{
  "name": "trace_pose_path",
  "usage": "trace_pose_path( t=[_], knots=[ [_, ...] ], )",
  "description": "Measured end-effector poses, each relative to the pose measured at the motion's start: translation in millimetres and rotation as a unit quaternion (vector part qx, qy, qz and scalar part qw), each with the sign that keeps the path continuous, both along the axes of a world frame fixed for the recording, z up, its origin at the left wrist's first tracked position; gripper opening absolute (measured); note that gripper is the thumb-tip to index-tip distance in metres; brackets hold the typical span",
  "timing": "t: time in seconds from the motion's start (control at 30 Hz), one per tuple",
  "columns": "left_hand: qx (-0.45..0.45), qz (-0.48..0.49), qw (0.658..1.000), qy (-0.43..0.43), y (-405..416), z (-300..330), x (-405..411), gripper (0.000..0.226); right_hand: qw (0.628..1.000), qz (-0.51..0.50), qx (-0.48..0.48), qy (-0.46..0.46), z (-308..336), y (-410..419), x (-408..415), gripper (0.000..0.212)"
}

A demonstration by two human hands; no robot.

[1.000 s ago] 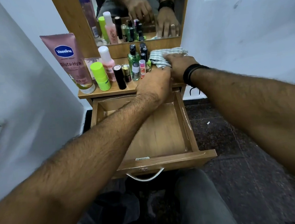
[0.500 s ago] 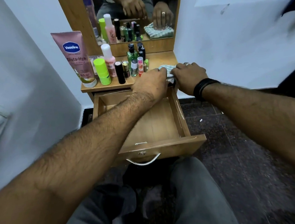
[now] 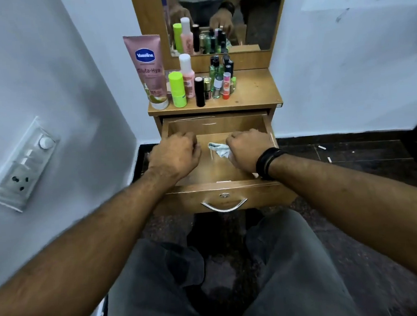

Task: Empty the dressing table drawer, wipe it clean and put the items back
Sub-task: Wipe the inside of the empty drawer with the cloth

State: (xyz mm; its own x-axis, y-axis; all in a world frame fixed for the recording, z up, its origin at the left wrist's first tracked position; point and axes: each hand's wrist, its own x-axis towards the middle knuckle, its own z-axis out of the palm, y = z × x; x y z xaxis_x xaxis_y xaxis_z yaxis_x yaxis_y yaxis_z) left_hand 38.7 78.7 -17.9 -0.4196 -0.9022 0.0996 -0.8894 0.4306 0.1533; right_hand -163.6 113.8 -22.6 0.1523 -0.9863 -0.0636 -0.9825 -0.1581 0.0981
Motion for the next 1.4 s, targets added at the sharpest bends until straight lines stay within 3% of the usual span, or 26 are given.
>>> trace_pose_path(
  t=[0.2,0.33,0.47,0.53,0.7,0.77,0.87,1.0,1.07,1.17,1.27,1.4],
  knots=[
    [0.041,0.098,0.994,-0.019,4,-31,44,0.045,0.988,-0.143,0.055,-0.024,-22,-24,3,0.036],
    [0.073,0.151,0.985,0.042,3,-42,52,0.047,0.967,-0.208,0.149,-0.003,-44,-35,8,0.046],
    [0.074,0.154,0.983,0.062,3,-46,51,0.049,0.948,-0.284,0.138,-0.049,-52,-55,15,0.056],
    [0.074,0.160,0.982,0.072,4,-47,52,0.049,0.958,-0.253,0.121,-0.062,-56,-67,23,0.056],
    [0.072,0.162,0.982,0.068,5,-48,52,0.048,0.992,-0.015,0.105,-0.073,-65,-75,73,0.046],
    [0.073,0.163,0.982,0.063,5,-47,52,0.047,0.986,0.085,0.121,-0.080,-63,-68,92,0.039],
    [0.076,0.163,0.982,0.063,5,-46,52,0.047,0.967,0.144,0.184,-0.100,-56,-60,88,0.032],
    [0.074,0.161,0.982,0.064,8,-45,52,0.048,0.964,0.102,0.234,-0.078,-45,-60,39,0.035],
    [0.075,0.161,0.982,0.067,9,-44,51,0.048,0.974,0.035,0.216,-0.052,-42,-69,12,0.027],
    [0.076,0.158,0.982,0.065,9,-42,51,0.047,0.978,-0.101,0.181,-0.033,-46,-79,-15,0.036],
    [0.076,0.159,0.982,0.065,9,-42,50,0.045,0.979,-0.146,0.137,-0.042,-56,-79,4,0.043],
    [0.082,0.158,0.982,0.057,9,-42,49,0.045,0.989,-0.113,0.095,-0.014,-58,-84,74,0.043]
  ],
)
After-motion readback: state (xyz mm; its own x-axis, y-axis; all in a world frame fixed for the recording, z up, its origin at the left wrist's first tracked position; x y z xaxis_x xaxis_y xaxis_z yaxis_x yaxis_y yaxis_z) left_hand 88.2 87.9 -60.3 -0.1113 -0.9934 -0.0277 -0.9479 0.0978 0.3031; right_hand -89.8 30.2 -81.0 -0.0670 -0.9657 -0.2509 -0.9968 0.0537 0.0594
